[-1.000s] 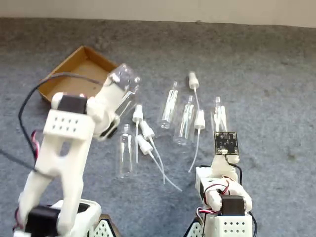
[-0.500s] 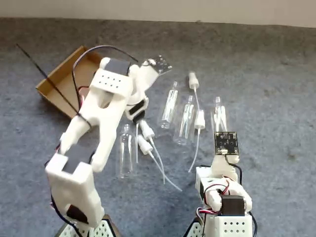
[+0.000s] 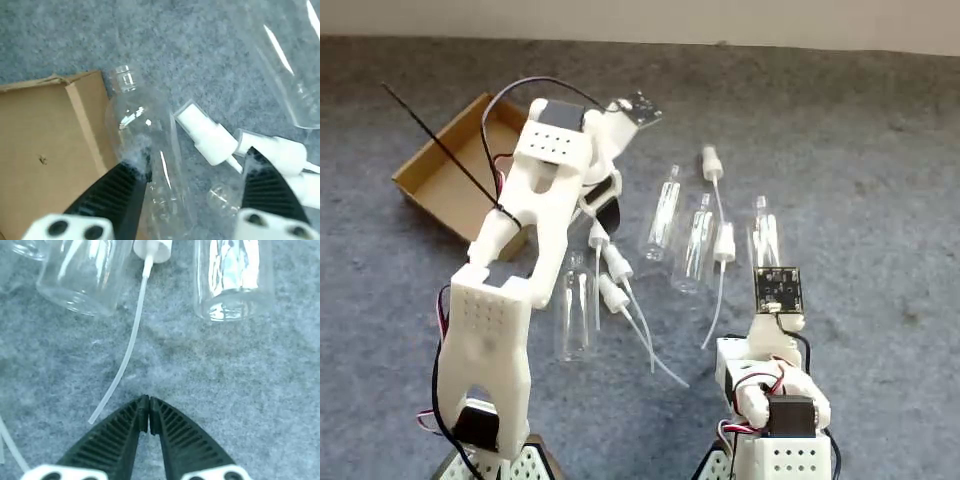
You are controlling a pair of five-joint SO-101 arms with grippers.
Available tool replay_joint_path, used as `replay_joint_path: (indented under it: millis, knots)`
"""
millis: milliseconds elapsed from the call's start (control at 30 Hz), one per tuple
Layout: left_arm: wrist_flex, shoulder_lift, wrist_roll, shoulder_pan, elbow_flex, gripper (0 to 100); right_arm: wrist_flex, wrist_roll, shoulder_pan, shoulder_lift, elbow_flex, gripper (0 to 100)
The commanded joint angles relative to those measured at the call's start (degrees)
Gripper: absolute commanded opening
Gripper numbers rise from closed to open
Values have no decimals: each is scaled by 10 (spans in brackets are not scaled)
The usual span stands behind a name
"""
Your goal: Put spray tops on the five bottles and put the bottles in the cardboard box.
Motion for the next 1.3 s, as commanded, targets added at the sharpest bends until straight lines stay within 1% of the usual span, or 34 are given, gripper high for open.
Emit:
replay_joint_path:
  millis: [0, 233, 333, 500, 567, 633, 900, 1067, 1267]
  knots:
    - [5, 20, -7, -30, -76, 261, 1, 4, -3, -4, 94, 5]
    - [6, 30, -10, -40, -91, 263, 1, 4, -3, -4, 94, 5]
    - [6, 32, -41, -40, -87, 263, 1, 4, -3, -4, 94, 5]
    - [1, 32, -52, -39, -60, 263, 1, 4, -3, -4, 94, 5]
    - [1, 32, -76, -43, -57, 263, 1, 4, -3, -4, 94, 5]
    - [4, 32, -84, -49, -57, 266, 1, 4, -3, -4, 94, 5]
    - [1, 33, -82, -53, -56, 267, 1, 4, -3, -4, 94, 5]
    - [-1, 84, -81, -51, -58, 264, 1, 4, -3, -4, 94, 5]
    - [-7, 152, -81, -53, -124, 263, 1, 4, -3, -4, 94, 5]
